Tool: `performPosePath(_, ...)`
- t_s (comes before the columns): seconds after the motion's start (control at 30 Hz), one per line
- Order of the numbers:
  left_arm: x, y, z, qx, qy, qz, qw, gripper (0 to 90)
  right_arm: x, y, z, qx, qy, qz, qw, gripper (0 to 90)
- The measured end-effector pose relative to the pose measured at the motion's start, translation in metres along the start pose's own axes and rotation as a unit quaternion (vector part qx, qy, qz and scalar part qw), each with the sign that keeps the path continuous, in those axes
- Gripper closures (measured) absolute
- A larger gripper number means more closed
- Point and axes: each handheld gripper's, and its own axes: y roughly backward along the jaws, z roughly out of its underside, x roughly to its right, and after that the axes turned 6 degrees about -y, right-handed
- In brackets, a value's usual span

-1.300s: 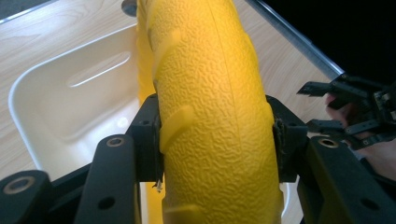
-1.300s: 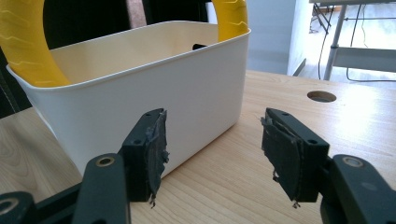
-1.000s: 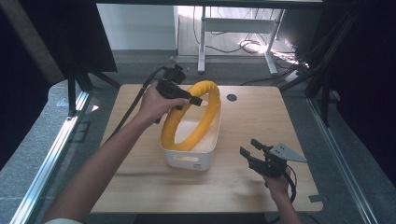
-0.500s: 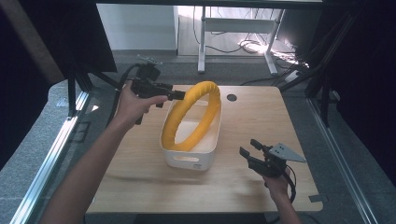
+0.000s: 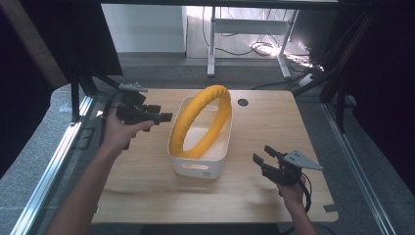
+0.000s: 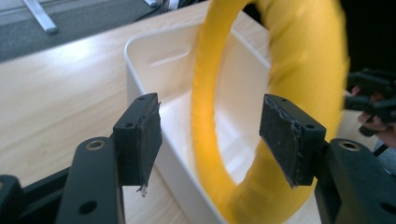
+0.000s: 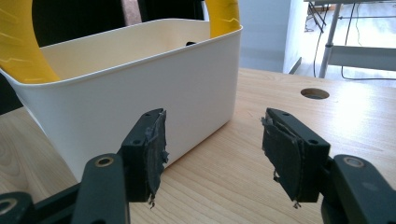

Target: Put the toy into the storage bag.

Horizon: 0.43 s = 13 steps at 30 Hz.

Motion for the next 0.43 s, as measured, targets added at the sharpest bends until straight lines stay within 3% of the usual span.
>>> performPosePath(0.1,-0.002,-0.005,0.019,-0.004,0.004,-0.001,1.0000,38.9,0.001,-0.001,0.000,-0.001,-0.003,0.002,1.0000,39.6)
performPosePath(0.23,-0.003,-0.009,0.027,-0.010,0.002,-0.002,1.0000,38.8,0.002,-0.001,0.000,0.000,-0.002,0.002,1.0000,39.6)
performPosePath(0.43,-0.003,-0.008,0.026,-0.008,0.000,-0.002,1.0000,37.8,0.003,0.000,0.000,0.002,-0.001,0.003,1.0000,39.3)
